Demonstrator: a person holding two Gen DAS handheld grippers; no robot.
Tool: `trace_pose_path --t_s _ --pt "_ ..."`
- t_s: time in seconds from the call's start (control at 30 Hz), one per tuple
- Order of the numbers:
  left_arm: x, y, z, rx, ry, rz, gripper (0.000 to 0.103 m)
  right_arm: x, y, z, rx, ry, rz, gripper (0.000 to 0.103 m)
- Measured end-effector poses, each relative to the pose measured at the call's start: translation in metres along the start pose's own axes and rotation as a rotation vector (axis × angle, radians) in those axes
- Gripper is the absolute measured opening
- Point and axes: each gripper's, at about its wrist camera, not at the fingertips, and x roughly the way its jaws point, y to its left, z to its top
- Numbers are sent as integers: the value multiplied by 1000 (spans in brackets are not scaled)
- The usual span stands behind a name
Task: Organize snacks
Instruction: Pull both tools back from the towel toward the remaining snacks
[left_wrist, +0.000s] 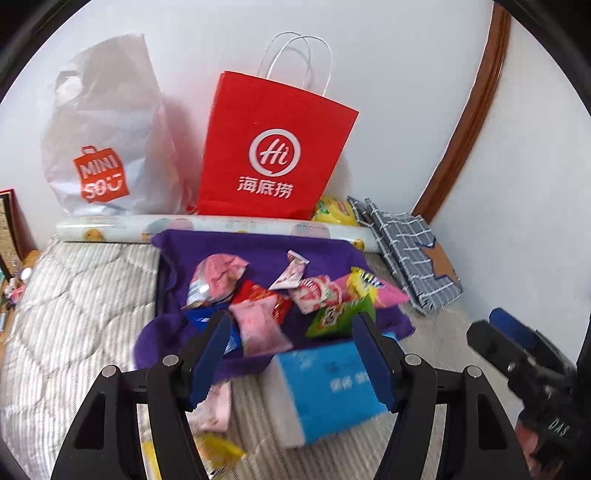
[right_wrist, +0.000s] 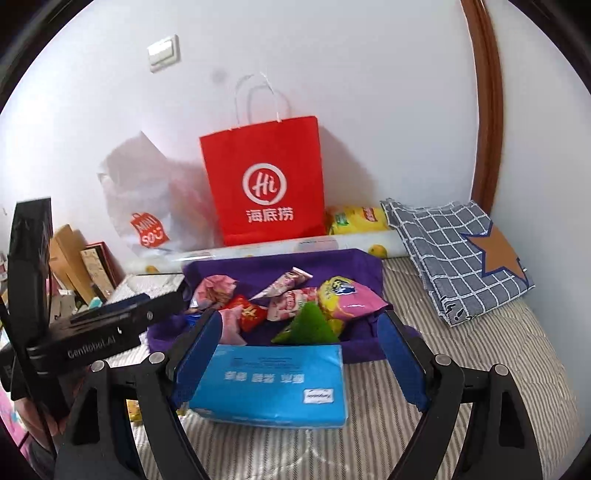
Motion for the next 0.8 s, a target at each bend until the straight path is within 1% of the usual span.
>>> trace_pose_path --t_s 0.2,0.3,0.4,0.47,0.5,0.6,0.7,0.8 --pt "-19 6 -22 12 -2 3 67 -4 13 -14 13 11 28 86" --pt "-26 14 -28 18 3 22 67 -3 20 -23 13 23 31 86" --pt "-35 31 -32 0 5 50 67 -3 28 -31 1 31 35 85" --pt "-40 48 -35 -30 10 77 67 -2 35 -36 -2 36 57 85" --pt "-42 58 -36 -46 17 102 67 -1 39 -39 -3 42 73 85" --pt "-47 81 -40 -73 32 151 67 5 51 -46 -10 68 116 82" --pt "-53 103 -46 -89 44 193 67 13 70 -55 -45 99 162 78" --pt "-58 118 -50 -100 40 219 67 21 94 -66 -94 119 212 77"
